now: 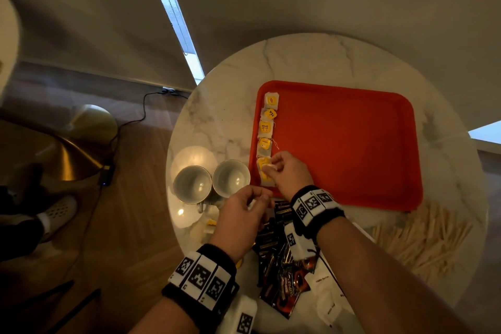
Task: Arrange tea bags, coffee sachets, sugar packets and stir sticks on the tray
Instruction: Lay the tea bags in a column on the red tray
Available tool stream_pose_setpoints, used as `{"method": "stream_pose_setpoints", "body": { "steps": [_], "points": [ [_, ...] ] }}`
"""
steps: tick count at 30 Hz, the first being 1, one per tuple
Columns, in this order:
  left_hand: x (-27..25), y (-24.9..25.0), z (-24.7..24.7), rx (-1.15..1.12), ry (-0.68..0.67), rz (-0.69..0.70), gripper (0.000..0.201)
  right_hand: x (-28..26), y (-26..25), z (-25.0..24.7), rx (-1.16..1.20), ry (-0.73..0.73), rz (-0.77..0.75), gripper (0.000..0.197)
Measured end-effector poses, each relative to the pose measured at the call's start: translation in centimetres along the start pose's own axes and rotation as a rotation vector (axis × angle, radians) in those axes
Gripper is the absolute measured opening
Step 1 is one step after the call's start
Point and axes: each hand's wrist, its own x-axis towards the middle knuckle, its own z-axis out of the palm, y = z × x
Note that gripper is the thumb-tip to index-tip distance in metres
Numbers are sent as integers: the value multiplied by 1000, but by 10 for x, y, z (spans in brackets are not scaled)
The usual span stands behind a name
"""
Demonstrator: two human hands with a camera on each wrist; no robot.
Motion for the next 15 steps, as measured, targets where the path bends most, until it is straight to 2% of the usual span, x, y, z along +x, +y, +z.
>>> {"method": "stream_pose_setpoints", "body": {
  "steps": [3, 6, 10, 15],
  "points": [
    [1, 0, -2, 5, 5, 7, 14, 2, 2, 8, -55, 24, 32, 36],
    [2, -3, -3, -2, 12, 0, 15, 6, -1, 13, -88, 38, 35, 30],
    [2, -4, -2, -1, 16, -6, 14, 15, -9, 16, 16, 100, 62, 20],
    [7, -5, -2, 17, 22, -3, 14, 23, -13, 19, 98, 184, 76, 17]
  ]
}}
